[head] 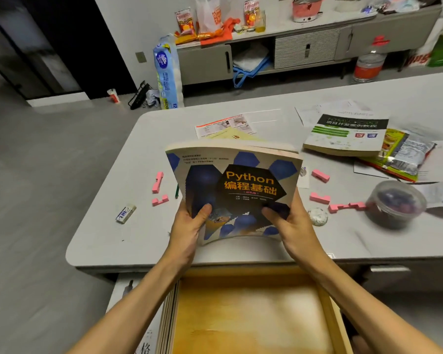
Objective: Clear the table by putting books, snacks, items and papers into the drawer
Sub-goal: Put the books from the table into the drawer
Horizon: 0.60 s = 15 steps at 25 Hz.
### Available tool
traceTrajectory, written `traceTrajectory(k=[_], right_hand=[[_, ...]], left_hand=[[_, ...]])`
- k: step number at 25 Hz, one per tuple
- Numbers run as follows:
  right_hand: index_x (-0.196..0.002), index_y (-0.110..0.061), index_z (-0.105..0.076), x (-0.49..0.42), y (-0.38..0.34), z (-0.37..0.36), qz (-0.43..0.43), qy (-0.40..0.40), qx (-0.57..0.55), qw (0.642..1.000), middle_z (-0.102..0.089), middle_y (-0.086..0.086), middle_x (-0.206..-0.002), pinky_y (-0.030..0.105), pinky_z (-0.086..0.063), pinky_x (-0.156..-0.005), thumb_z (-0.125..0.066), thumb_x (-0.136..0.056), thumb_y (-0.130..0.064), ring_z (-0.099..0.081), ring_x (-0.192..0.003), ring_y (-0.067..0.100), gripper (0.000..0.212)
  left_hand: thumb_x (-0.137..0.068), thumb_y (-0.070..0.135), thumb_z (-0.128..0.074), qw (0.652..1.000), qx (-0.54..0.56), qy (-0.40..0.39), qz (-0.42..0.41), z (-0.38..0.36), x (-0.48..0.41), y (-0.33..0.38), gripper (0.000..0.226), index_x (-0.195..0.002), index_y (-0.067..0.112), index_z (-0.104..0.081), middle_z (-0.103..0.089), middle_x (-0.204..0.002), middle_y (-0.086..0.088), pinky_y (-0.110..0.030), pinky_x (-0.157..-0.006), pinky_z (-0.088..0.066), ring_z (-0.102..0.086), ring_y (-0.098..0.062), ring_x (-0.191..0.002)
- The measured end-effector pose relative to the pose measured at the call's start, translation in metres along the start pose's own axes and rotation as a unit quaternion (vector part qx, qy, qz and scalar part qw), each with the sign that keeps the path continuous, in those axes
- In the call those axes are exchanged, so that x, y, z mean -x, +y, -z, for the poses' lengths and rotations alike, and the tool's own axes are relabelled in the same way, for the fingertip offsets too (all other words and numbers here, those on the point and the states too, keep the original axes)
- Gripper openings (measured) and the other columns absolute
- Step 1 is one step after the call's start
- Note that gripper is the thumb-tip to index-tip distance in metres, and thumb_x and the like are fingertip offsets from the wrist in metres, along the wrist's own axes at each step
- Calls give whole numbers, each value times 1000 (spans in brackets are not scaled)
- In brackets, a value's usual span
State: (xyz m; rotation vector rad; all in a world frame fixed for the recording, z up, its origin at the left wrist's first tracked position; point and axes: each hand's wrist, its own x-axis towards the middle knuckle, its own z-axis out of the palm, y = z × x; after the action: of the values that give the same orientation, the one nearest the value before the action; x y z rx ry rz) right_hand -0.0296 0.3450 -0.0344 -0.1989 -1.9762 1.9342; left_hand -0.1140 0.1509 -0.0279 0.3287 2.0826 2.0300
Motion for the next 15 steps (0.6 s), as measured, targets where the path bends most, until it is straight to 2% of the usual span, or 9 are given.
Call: traceTrajectory(k=[3, 5, 7, 10, 12, 15], right_hand=[[-128, -23, -49, 2, -1, 1, -9, 7, -19, 1000, -71, -21, -104, 19, -53, -86, -61, -90, -12, -66, -103, 4, 41], [-129, -18, -50, 1, -5, -1, -8, 18, -35, 999, -72, -22, -102, 18, -54, -85, -62, -84, -24, -67, -101, 2, 47], [-124, -18, -55, 1, -6, -5, -18, 34, -48, 998, -73, -23, -96, 16, -55, -80, -63, -81, -28, -68, -96, -1, 44], [-109, -25, -62, 0, 0, -9, -33, 51, -75, 995, -76, -15, -90, 18, -57, -73, -72, -83, -27, -70, -90, 5, 28], [-106, -25, -63, -1, 3, -9, -42, 57, -81, 994, -77, -12, -88, 20, -57, -74, -71, -82, -28, -71, -89, 8, 26], [-108, -24, -63, -1, -2, -10, -43, 62, -76, 994, -76, -11, -90, 24, -57, -78, -64, -80, -30, -70, -92, 9, 29]], left_hand=[[-88, 26, -60, 999, 48, -10, 11, 2, -1, -6, 53, -138, 17, -46, -62, -131, -5, -25, -89, -52, -60, -19, -121], [-91, 30, -61, 996, 86, 12, 10, -3, -1, -4, 59, -144, 13, -40, -61, -134, -8, -25, -87, -54, -61, -20, -120], [-88, 41, -60, 994, 106, 40, 8, -7, 0, -3, 64, -146, 22, -38, -58, -137, -3, -26, -90, -54, -59, -16, -122], [-97, 44, -46, 993, 96, 70, -5, -13, 3, -6, 41, -137, 41, -36, -48, -142, 5, -22, -93, -52, -52, -10, -127], [-97, 43, -44, 993, 96, 74, -11, -14, 4, -7, 41, -137, 40, -34, -44, -146, 2, -28, -101, -49, -47, -14, -132], [-93, 39, -48, 992, 90, 80, -20, -14, 2, -3, 52, -142, 31, -32, -44, -148, -4, -33, -104, -47, -46, -18, -134]])
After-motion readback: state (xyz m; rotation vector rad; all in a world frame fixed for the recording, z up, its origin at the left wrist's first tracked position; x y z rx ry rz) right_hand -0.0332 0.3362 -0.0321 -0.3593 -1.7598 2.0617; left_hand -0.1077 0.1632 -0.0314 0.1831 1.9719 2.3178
